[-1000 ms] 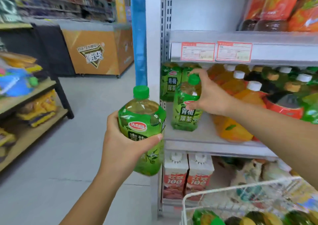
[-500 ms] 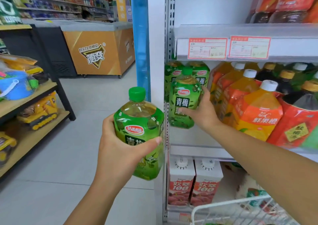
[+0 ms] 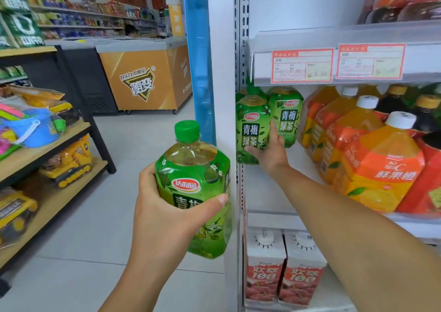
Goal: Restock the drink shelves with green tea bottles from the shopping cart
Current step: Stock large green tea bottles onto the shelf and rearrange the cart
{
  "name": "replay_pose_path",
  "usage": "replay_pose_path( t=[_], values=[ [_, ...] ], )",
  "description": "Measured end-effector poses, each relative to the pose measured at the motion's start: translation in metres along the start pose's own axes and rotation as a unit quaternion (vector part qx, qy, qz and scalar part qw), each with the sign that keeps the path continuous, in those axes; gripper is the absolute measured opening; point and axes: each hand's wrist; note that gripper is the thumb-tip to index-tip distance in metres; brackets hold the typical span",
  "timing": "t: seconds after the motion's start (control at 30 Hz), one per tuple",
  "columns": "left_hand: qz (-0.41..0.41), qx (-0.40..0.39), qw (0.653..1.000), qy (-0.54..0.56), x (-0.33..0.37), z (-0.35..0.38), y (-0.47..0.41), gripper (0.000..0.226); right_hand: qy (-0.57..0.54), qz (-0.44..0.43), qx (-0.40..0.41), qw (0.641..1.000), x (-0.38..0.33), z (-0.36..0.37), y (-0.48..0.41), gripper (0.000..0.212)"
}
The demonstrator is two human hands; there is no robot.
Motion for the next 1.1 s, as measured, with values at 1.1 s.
replay_pose_path(
  t=[1.1],
  values=[
    [0.235,-0.006,0.957,-0.170,0.044,0.049,0.017,0.072,-0.012,-0.116,-0.127,0.985,-0.089,-0.117,0.150,0.092]
  ],
)
Point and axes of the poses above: each hand's wrist, its own y-axis away from the middle knuckle, its own z-axis out of the palm, x = y × z, and after that the axes turned 15 degrees about -y, right-handed
